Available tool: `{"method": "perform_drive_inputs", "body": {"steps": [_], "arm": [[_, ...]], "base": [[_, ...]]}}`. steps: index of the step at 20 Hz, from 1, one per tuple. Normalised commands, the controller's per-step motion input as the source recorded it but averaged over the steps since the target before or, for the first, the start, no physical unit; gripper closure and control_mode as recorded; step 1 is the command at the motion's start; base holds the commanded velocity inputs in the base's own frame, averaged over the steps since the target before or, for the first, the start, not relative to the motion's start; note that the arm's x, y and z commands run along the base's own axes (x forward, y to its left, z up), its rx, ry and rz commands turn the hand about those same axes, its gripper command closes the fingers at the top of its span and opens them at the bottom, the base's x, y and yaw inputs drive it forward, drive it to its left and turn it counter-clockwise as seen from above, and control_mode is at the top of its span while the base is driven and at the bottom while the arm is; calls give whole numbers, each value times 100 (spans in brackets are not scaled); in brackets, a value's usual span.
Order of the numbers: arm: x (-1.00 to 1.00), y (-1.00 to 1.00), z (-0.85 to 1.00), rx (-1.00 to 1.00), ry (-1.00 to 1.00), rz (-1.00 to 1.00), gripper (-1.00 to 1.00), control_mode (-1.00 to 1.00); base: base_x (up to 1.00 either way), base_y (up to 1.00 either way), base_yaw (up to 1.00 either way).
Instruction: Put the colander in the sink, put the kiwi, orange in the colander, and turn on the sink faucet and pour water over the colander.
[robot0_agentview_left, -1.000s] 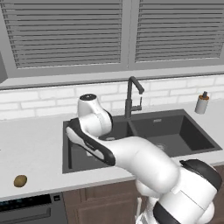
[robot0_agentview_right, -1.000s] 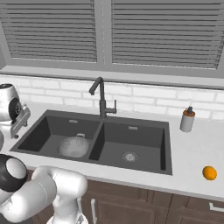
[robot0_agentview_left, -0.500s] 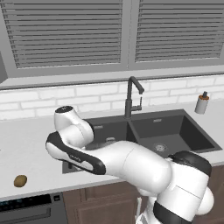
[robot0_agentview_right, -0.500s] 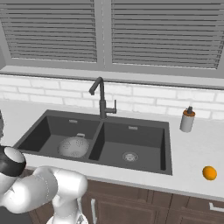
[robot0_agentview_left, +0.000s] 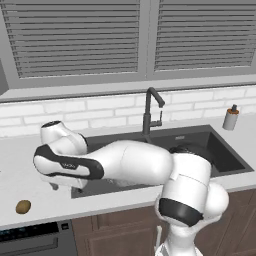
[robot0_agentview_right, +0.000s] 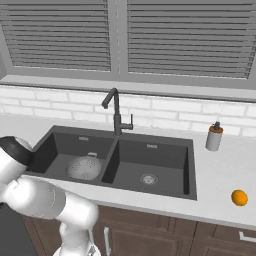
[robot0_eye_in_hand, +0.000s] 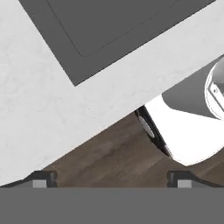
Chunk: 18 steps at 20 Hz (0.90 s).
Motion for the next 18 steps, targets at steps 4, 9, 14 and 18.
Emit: {"method": "perform_drive_inputs", "body": {"steps": [4, 9, 14, 18], "arm": [[1, 79, -29, 0, -8, 31, -100, -100], [16, 67, -23, 3, -21, 20, -100, -100], [25, 40, 0, 11, -23, 15, -100, -100], [26, 28, -5, 7, 1, 9, -100, -100]], "base": [[0, 0, 0], [0, 0, 0], [0, 0, 0], [0, 0, 0]]}}
